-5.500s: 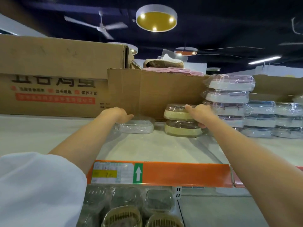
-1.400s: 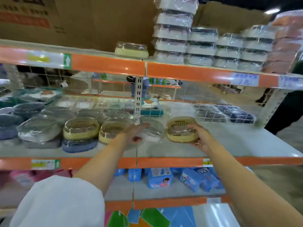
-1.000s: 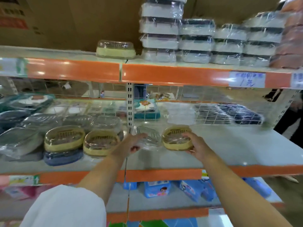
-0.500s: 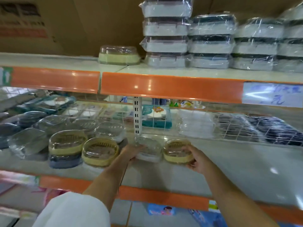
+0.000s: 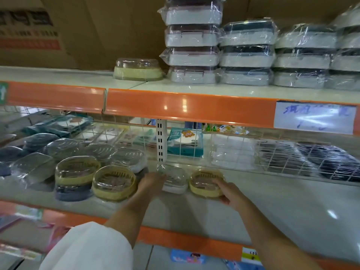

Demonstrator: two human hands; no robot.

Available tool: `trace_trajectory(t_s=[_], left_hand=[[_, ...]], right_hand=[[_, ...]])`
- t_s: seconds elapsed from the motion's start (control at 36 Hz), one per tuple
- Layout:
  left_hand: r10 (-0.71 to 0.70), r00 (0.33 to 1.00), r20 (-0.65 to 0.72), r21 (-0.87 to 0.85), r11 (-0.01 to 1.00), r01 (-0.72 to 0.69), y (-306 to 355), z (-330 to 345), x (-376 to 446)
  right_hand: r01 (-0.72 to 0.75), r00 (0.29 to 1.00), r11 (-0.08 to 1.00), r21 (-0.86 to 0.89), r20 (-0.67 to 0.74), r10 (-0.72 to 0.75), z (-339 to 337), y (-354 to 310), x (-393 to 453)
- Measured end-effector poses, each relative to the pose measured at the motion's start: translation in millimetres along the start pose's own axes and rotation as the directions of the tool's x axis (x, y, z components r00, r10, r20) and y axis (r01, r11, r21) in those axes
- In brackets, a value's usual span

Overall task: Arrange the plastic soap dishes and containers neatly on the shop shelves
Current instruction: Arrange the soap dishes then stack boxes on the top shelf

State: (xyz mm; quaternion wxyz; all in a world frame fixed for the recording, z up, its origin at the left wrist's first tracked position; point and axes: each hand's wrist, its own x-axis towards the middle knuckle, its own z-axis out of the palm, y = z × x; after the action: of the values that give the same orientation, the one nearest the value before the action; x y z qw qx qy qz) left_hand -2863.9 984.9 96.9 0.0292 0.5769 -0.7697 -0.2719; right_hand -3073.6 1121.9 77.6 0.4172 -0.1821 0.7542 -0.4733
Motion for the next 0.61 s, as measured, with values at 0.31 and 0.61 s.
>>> trace_trajectory(t_s=[0.31, 0.61], left_hand=[[0.099, 0.992, -0.083, 0.359, 0.931, -0.062, -6, -2, -15], [0.210, 0.973, -0.092, 0.383, 0.910, -0.160, -16, -20, -36]], right_hand=[[0.042, 0.987, 0.875, -0.482, -0.113, -0.110, 7, 6, -19], [-0.003, 0.941, 0.716, -0.698, -0.245, -0.234, 25, -1, -55]])
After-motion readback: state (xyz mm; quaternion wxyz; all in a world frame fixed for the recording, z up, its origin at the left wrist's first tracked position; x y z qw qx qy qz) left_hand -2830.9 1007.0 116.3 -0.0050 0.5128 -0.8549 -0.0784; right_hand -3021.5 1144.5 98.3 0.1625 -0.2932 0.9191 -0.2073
